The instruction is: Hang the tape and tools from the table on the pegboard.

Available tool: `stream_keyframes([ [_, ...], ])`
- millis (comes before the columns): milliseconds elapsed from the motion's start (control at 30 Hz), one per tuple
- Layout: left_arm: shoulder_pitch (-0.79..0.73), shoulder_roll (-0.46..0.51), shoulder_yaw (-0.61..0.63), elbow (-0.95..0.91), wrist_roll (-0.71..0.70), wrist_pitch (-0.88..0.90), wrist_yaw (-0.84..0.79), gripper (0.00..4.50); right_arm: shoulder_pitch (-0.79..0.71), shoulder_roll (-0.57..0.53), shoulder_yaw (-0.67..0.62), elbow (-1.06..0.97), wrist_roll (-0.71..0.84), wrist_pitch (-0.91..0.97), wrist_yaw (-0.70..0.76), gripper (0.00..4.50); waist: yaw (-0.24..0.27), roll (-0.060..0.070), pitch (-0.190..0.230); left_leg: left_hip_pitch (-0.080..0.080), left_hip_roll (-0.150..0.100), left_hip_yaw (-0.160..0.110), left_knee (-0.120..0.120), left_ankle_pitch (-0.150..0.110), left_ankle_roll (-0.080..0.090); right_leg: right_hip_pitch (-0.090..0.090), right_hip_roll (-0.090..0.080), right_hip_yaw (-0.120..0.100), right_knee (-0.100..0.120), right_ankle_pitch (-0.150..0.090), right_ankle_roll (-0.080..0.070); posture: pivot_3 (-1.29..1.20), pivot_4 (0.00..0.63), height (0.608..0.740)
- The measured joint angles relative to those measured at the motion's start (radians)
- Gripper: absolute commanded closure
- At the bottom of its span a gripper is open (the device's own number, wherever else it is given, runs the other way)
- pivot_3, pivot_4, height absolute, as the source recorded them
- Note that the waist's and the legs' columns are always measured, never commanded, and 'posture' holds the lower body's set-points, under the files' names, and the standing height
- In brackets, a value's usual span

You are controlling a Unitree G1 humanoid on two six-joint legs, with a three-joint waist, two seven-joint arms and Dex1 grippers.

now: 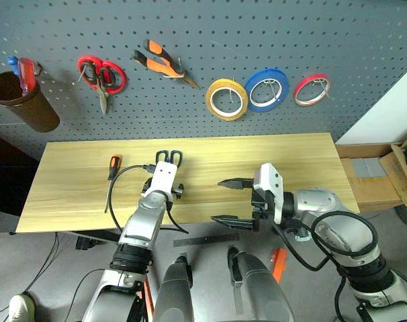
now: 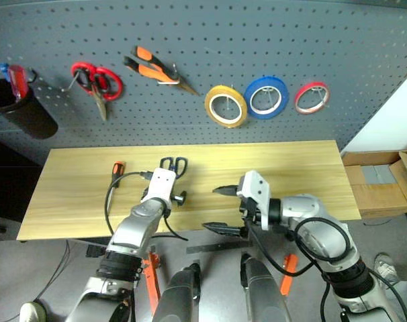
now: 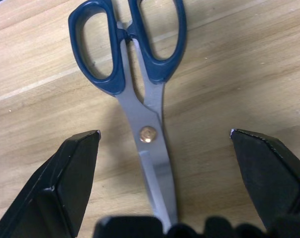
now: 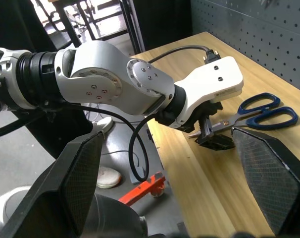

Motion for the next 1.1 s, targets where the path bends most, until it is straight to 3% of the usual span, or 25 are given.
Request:
stream_keyframes([
  [233, -0.009, 0.003, -0.017, -0.024, 0.032, 0.063, 0.008, 0.00, -0.023, 0.015, -0.008, 0.000, 0.026, 0.028, -0.039, 0.06, -0.007, 0.001, 0.001, 0.002, 0.000, 0.004, -0.002, 0.000, 0.000, 0.000, 0.000, 0.002, -0.001, 0.000, 0.000, -0.06, 0.422, 0.740],
  [567, 0.099, 0.009, 0.066, -0.151, 0.010, 0.114, -0.015, 0.00, -0.035, 0.014, -0.020, 0.001, 0.031, 0.029, -0.062, 0.06, -0.023, 0.001, 0.003, 0.004, 0.001, 0.007, -0.014, 0.000, 0.000, -0.003, -0.001, 0.004, -0.001, -0.001, 0.005, -0.06, 0.424, 0.740],
  [1033, 0.054, 0.026, 0.173, -0.048, -0.103, 0.057, -0.125, 0.00, -0.042, 0.021, -0.030, 0.012, 0.031, 0.029, -0.086, 0.06, -0.020, 0.003, 0.008, 0.004, -0.001, 0.008, -0.013, -0.001, -0.001, -0.003, -0.001, 0.004, -0.002, -0.005, 0.000, -0.06, 0.429, 0.740],
  [1100, 0.050, 0.031, 0.172, -0.039, -0.103, 0.049, -0.129, 0.36, -0.043, 0.022, -0.032, 0.017, 0.031, 0.029, -0.089, 0.00, -0.020, 0.003, 0.008, 0.004, -0.001, 0.007, -0.014, -0.001, -0.001, -0.003, -0.001, 0.004, -0.002, -0.005, 0.000, -0.06, 0.427, 0.740],
])
